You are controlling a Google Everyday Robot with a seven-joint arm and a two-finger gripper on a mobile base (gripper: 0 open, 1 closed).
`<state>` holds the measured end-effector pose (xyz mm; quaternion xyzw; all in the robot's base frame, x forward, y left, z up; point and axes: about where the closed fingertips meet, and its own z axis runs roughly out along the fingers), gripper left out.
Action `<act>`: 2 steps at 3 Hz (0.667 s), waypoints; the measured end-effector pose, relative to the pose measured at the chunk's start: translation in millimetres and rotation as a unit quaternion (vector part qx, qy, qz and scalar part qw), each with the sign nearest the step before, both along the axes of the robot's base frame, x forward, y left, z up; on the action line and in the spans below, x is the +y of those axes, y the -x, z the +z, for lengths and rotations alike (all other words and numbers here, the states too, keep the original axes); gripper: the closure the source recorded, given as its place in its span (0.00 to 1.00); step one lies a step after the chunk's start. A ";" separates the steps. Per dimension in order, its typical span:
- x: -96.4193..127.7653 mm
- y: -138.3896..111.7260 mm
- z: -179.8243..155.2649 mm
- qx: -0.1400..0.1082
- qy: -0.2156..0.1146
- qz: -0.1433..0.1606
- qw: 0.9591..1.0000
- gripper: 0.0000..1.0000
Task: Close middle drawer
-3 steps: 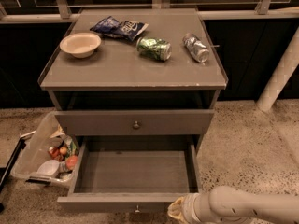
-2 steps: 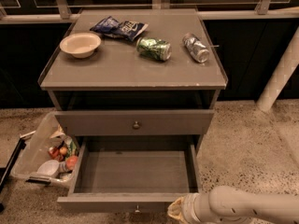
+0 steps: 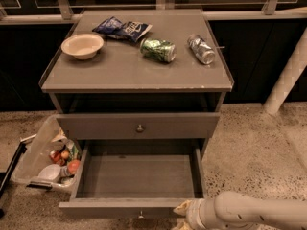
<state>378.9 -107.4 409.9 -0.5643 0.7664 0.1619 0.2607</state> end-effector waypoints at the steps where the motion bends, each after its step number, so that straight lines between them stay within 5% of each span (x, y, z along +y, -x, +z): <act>1: 1.8 -5.7 4.0 -0.020 0.004 0.005 1.000 0.00; 2: 2.1 -3.4 4.0 -0.020 0.004 0.005 1.000 0.18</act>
Offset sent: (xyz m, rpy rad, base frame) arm 0.1017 0.0365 0.0320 -0.0312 -0.2805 0.1898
